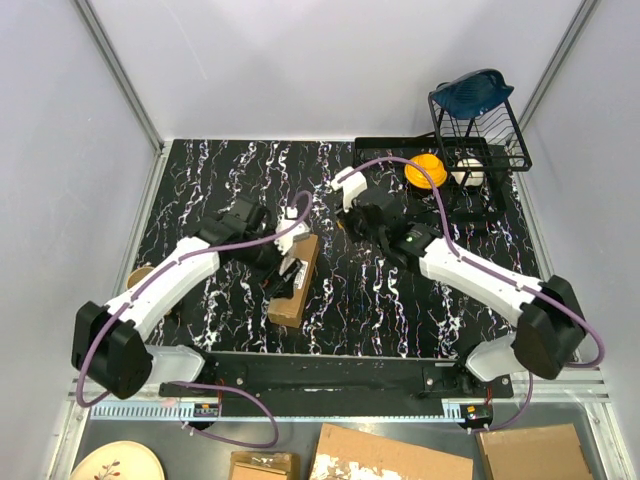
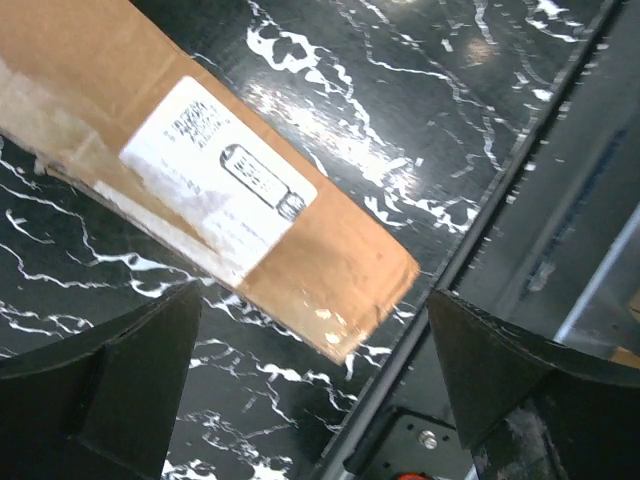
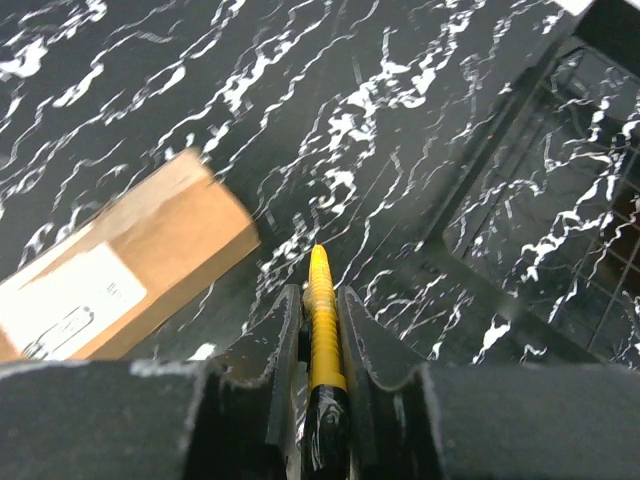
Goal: Unpack the express box
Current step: Adjust the knife.
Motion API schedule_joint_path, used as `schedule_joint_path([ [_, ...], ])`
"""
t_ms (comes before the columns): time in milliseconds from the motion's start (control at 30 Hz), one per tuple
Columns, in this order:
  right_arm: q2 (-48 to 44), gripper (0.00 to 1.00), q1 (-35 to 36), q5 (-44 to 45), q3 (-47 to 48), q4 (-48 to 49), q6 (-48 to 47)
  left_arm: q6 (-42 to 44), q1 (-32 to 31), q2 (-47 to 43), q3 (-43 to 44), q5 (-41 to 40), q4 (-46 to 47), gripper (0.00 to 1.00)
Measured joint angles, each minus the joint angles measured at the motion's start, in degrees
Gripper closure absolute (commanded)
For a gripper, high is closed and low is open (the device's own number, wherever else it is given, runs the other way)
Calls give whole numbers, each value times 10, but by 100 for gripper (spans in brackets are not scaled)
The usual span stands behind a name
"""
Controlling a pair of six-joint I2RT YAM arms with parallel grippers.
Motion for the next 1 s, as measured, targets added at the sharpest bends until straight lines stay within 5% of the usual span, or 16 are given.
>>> schedule_joint_path([
  [300,54,100,-23,14,1,90,12,-6,-38,103,2,-124,72,1],
  [600,30,100,-23,-27,-35,68,101,139,188,16,44,-24,23,1],
  [1000,124,100,-5,-72,6,18,165,250,134,72,-105,-27,63,1],
])
